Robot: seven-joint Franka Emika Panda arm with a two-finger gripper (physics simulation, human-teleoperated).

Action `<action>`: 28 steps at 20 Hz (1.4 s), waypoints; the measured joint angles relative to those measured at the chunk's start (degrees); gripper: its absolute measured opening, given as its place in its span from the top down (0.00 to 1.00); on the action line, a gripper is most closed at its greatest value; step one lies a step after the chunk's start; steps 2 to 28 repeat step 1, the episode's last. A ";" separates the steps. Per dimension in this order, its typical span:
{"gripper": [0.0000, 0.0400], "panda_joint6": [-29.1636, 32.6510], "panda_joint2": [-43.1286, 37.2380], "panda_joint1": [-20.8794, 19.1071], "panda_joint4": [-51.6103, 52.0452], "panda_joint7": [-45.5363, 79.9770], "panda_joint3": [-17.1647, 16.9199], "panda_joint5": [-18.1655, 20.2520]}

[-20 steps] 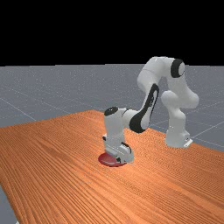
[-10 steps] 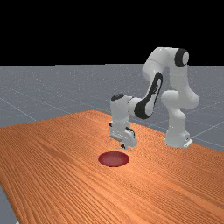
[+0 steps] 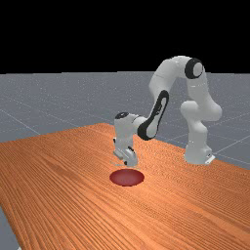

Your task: Put the fork on the plate

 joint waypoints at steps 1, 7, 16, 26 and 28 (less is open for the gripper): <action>0.79 0.47 2.57 0.23 0.62 0.46 0.02 -0.45; 0.79 0.47 2.57 0.23 0.62 0.46 0.02 -0.45; 0.79 0.47 2.57 0.23 0.62 0.46 0.02 -0.45; 0.79 0.47 2.57 0.23 0.62 0.46 0.02 -0.45; 0.79 0.47 2.57 0.23 0.62 0.46 0.02 -0.45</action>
